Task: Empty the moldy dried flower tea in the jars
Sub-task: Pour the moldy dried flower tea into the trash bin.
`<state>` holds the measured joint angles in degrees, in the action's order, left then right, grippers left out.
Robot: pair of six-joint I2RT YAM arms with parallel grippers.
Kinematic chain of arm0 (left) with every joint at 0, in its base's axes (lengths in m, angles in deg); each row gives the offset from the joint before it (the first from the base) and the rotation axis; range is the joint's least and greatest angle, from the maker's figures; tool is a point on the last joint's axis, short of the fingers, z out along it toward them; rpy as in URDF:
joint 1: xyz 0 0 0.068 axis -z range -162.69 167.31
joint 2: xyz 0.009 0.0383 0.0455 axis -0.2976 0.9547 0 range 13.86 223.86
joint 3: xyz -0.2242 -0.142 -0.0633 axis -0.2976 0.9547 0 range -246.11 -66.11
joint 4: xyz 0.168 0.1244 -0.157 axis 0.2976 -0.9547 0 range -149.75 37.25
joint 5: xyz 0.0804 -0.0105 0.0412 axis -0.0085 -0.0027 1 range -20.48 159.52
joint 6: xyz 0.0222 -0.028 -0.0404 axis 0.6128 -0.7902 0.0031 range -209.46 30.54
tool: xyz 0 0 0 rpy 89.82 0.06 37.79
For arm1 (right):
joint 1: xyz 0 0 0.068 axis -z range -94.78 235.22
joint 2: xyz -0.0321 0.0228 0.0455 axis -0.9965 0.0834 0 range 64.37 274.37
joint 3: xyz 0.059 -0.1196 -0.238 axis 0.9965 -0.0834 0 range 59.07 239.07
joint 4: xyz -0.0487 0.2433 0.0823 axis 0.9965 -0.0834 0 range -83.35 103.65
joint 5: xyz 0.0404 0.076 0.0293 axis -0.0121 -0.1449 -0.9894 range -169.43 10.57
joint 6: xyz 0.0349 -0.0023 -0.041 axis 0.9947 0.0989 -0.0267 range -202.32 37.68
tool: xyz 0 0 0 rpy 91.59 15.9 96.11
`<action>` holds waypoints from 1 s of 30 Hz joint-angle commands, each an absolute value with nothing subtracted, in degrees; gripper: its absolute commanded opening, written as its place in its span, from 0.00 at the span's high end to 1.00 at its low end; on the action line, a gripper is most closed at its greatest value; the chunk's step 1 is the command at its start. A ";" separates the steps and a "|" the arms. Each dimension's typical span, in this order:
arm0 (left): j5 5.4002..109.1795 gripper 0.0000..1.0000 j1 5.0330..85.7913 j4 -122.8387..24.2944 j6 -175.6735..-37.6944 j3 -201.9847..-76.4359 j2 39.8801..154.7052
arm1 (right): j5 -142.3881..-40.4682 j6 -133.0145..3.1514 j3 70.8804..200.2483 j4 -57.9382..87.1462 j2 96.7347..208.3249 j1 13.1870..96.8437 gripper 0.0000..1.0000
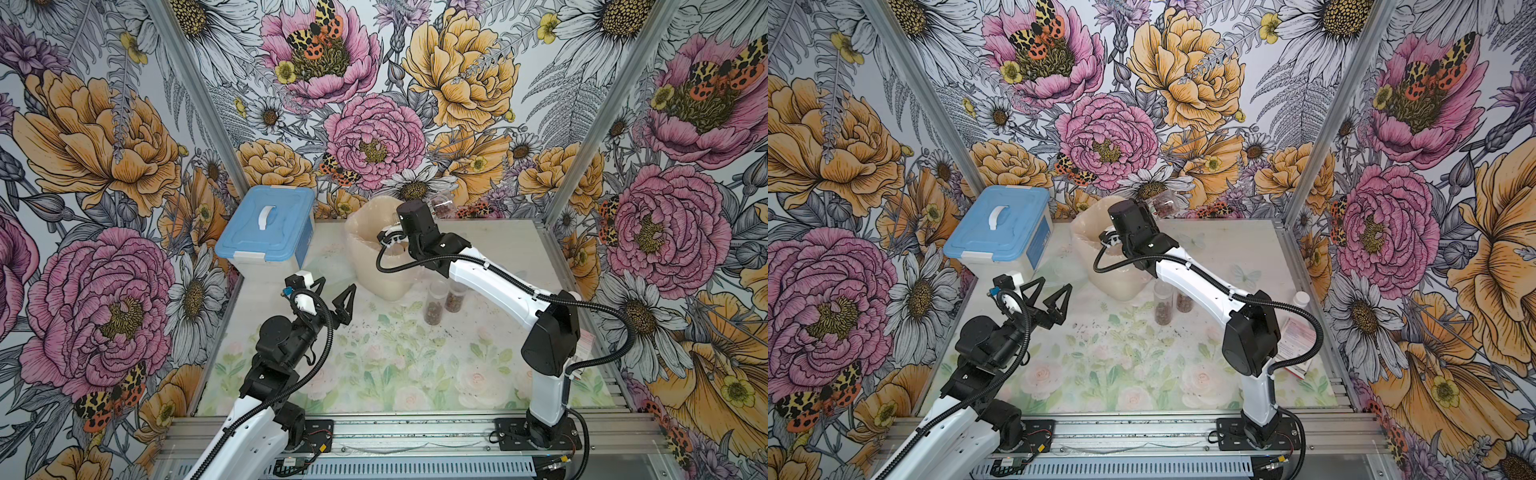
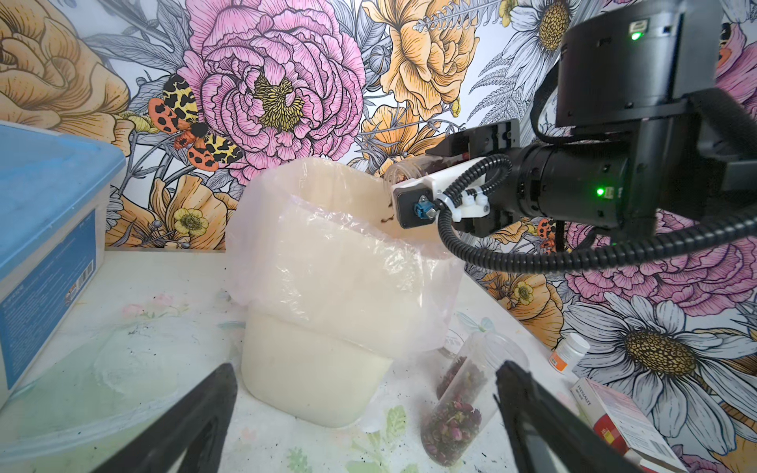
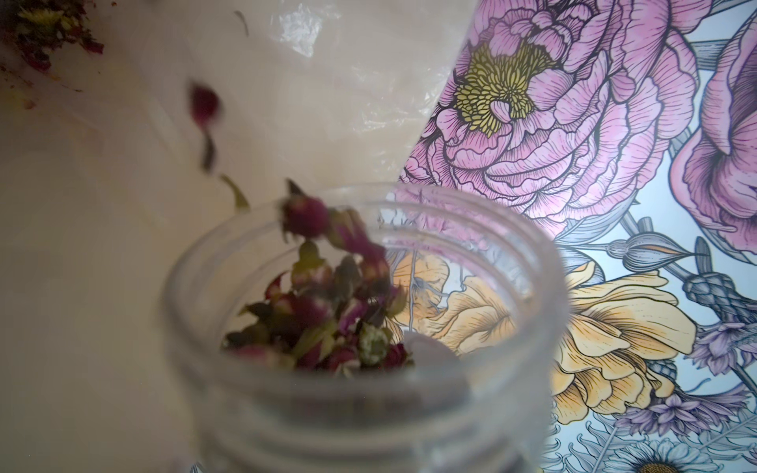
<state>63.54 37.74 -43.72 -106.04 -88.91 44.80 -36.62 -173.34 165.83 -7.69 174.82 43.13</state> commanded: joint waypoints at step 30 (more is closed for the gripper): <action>62.03 0.01 36.56 -53.27 -110.33 -99.71 52.47 | -51.65 -140.65 163.02 -8.01 166.33 46.91 0.88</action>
<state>62.86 37.30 -48.74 -108.80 -95.86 51.18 -47.83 -147.48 163.34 -8.50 170.21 46.69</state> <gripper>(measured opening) 0.986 0.561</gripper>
